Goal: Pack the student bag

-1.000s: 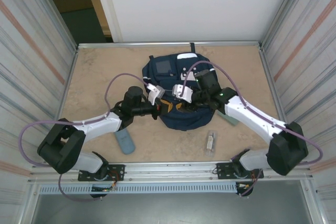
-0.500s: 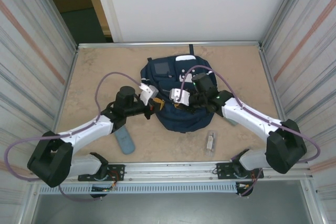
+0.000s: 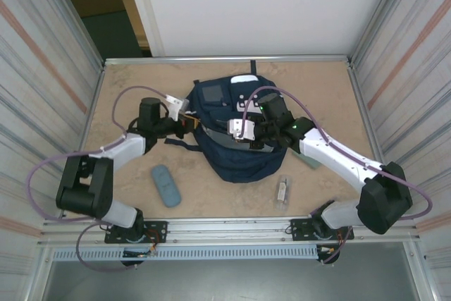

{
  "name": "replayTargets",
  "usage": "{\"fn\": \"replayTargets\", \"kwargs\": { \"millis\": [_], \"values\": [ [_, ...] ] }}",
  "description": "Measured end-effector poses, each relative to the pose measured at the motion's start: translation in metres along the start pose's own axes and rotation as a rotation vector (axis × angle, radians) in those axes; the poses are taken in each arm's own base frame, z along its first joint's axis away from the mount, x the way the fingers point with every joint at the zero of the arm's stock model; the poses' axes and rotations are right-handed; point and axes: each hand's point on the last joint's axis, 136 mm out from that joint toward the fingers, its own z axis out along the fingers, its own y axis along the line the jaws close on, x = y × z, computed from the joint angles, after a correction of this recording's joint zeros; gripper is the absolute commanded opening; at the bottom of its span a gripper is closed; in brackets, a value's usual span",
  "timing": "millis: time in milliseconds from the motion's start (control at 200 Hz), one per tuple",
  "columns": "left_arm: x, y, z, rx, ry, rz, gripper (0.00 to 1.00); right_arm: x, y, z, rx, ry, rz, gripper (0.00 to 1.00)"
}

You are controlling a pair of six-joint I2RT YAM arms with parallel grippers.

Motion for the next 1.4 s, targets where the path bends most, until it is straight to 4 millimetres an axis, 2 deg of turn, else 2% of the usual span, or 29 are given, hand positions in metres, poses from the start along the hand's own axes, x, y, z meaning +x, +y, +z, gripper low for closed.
{"fn": "replayTargets", "kwargs": {
  "millis": [90, 180, 276, 366, 416, 466, 521, 576, 621, 717, 787, 857, 947, 987, 1017, 1037, 1057, 1193, 1273, 1398],
  "values": [
    [0.005, 0.005, 0.005, 0.020, 0.047, -0.074, 0.00, -0.003, -0.008, -0.004, 0.025, 0.005, -0.006, 0.00],
    [-0.001, 0.004, 0.010, 0.041, 0.067, -0.109, 0.02, -0.005, -0.014, -0.008, 0.041, 0.004, -0.006, 0.00],
    [-0.002, 0.005, 0.012, 0.041, 0.075, -0.139, 0.15, -0.004, -0.016, -0.008, 0.044, 0.007, 0.000, 0.00],
    [0.001, 0.010, 0.011, 0.018, 0.081, -0.172, 0.18, -0.004, -0.016, -0.010, 0.042, 0.013, 0.009, 0.01],
    [0.002, 0.012, 0.009, 0.008, 0.080, -0.183, 0.24, -0.004, -0.016, -0.010, 0.045, 0.014, 0.017, 0.02],
    [0.003, 0.018, 0.006, -0.030, 0.067, -0.180, 0.32, -0.002, -0.016, -0.010, 0.042, 0.024, 0.027, 0.03],
    [0.009, 0.035, -0.004, -0.106, 0.050, -0.202, 0.38, 0.000, -0.014, -0.012, 0.031, 0.042, 0.040, 0.02],
    [0.017, 0.045, -0.015, -0.164, 0.039, -0.229, 0.39, 0.000, -0.016, -0.014, 0.040, 0.058, 0.053, 0.02],
    [0.021, 0.047, -0.024, -0.190, 0.030, -0.244, 0.42, 0.001, -0.017, -0.014, 0.052, 0.066, 0.062, 0.02],
    [0.014, 0.028, -0.039, -0.187, -0.007, -0.245, 0.45, 0.004, -0.017, -0.013, 0.062, 0.077, 0.101, 0.03],
    [0.000, -0.004, -0.049, -0.134, -0.053, -0.180, 0.47, 0.007, -0.016, -0.012, 0.059, 0.081, 0.139, 0.03],
    [-0.012, -0.049, -0.058, -0.048, -0.095, -0.039, 0.50, 0.008, -0.017, -0.013, 0.061, 0.076, 0.179, 0.03],
    [-0.014, -0.114, -0.073, 0.084, -0.144, 0.257, 0.69, 0.009, -0.017, -0.012, 0.035, 0.045, 0.235, 0.04],
    [-0.010, -0.133, -0.078, 0.124, -0.167, 0.378, 0.75, 0.011, -0.016, -0.011, 0.013, 0.035, 0.257, 0.05],
    [-0.005, -0.143, -0.081, 0.145, -0.180, 0.470, 0.86, 0.012, -0.014, -0.008, -0.012, 0.028, 0.276, 0.05],
    [-0.003, -0.146, -0.081, 0.150, -0.186, 0.527, 0.95, 0.013, -0.013, -0.006, -0.027, 0.026, 0.285, 0.05],
    [-0.001, -0.147, -0.081, 0.151, -0.191, 0.566, 0.98, 0.013, -0.011, -0.005, -0.045, 0.023, 0.293, 0.05],
    [-0.002, -0.134, -0.064, 0.116, -0.170, 0.757, 0.99, 0.015, 0.003, 0.006, -0.148, 0.009, 0.334, 0.05],
    [0.002, -0.125, -0.040, 0.137, -0.114, 0.850, 0.99, 0.016, 0.009, 0.010, -0.189, 0.011, 0.353, 0.05],
    [0.017, -0.124, -0.014, 0.200, -0.086, 0.990, 0.99, 0.015, 0.012, 0.011, -0.220, 0.011, 0.368, 0.05]
  ]
}}
